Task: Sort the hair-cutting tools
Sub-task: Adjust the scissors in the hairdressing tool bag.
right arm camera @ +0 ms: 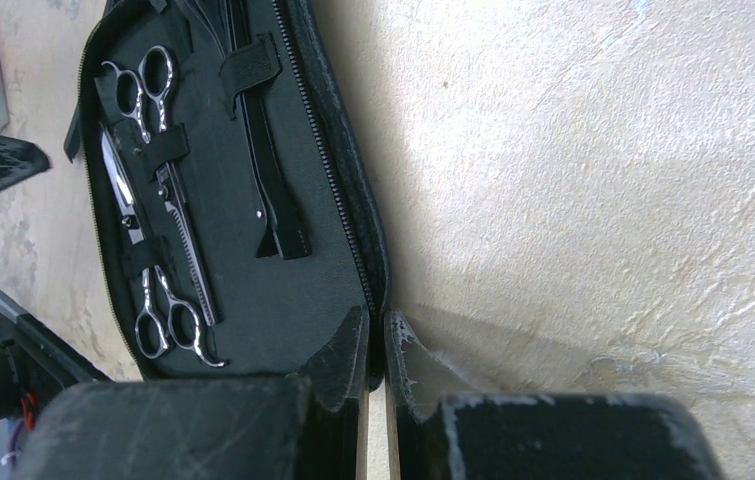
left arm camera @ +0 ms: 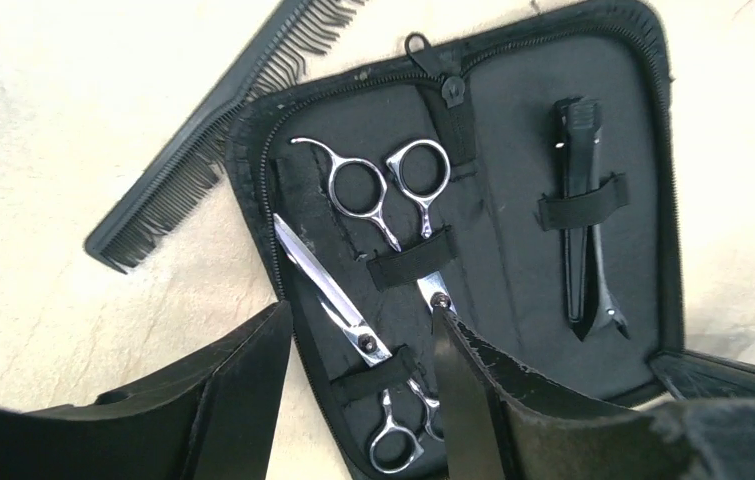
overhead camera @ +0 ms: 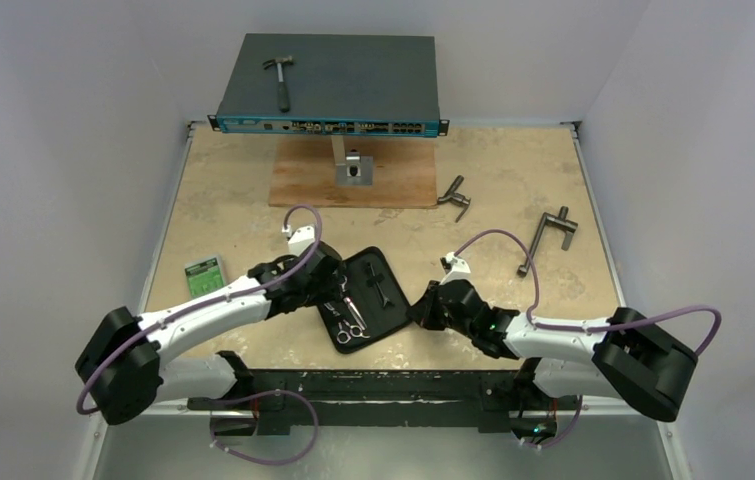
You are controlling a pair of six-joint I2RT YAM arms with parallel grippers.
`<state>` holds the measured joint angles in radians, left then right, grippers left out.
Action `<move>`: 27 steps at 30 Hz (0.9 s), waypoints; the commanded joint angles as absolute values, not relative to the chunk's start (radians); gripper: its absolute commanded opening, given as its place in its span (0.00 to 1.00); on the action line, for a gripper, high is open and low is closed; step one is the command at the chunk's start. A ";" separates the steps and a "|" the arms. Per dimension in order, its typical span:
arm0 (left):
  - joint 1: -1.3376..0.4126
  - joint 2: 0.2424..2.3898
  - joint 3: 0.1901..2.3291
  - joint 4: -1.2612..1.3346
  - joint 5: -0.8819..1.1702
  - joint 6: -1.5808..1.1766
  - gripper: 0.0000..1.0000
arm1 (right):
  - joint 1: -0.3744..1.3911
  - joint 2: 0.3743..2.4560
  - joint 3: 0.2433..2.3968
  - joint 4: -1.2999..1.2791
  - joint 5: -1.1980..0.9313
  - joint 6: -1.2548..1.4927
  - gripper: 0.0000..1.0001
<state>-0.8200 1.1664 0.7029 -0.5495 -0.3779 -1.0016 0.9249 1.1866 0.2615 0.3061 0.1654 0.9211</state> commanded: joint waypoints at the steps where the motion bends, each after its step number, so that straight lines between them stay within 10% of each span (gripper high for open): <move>1: -0.813 1.251 0.730 -0.470 -0.338 -0.969 0.53 | 0.933 1.194 0.286 0.273 0.174 0.882 0.00; 27: -0.813 1.426 0.770 -0.484 -0.366 -0.955 0.53 | 0.932 1.226 0.299 0.297 0.146 0.821 0.00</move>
